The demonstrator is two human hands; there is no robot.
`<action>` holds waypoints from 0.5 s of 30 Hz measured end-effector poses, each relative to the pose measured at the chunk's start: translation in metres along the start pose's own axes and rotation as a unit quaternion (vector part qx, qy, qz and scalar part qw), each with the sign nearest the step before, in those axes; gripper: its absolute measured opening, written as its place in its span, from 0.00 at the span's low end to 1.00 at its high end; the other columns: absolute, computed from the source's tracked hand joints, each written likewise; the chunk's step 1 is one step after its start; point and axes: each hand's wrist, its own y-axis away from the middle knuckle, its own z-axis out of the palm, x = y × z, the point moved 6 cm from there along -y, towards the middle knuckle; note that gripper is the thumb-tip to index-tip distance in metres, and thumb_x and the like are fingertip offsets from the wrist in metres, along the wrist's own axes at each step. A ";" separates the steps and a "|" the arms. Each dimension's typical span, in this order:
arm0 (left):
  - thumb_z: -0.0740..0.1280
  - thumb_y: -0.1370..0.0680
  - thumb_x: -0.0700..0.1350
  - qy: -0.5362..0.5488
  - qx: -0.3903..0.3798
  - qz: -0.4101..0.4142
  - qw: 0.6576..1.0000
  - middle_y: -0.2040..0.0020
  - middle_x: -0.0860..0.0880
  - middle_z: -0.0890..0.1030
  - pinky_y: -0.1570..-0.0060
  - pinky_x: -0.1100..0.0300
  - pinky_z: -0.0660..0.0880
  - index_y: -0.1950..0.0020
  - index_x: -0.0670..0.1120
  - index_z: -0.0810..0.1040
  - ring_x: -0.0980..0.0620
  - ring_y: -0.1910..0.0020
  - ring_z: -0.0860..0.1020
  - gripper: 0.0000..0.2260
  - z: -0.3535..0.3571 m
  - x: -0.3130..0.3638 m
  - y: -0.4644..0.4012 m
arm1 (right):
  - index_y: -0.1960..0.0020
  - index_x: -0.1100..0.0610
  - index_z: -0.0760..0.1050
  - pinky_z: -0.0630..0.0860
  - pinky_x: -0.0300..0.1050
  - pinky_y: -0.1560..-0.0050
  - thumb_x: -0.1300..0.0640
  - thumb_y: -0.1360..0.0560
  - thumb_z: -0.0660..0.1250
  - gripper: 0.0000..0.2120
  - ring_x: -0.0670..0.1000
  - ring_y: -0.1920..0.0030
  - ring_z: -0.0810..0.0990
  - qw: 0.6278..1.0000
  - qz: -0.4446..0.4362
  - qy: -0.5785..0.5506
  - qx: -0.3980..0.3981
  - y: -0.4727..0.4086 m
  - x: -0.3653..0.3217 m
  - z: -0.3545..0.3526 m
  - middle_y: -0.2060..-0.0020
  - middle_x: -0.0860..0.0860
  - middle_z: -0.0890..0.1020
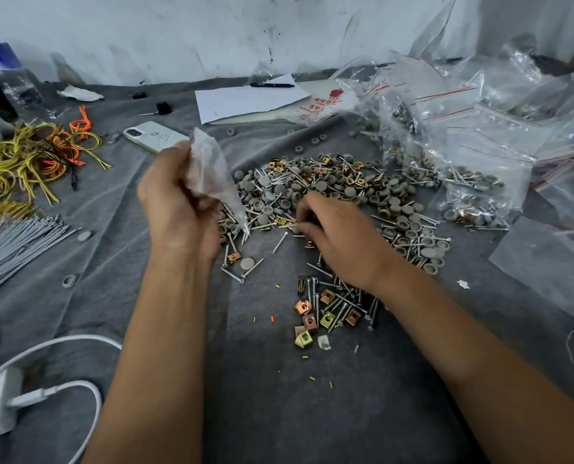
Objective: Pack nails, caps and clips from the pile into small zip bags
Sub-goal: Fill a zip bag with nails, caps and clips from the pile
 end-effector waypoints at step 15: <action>0.72 0.22 0.39 -0.452 -0.167 0.024 0.876 0.73 0.51 0.78 0.71 0.62 0.67 0.65 0.45 0.80 0.56 0.75 0.73 0.12 0.024 -0.082 0.020 | 0.52 0.60 0.81 0.81 0.45 0.57 0.60 0.23 0.74 0.04 0.46 0.59 0.82 0.955 0.005 -0.115 0.274 0.012 0.011 -0.048 0.60 0.49 0.84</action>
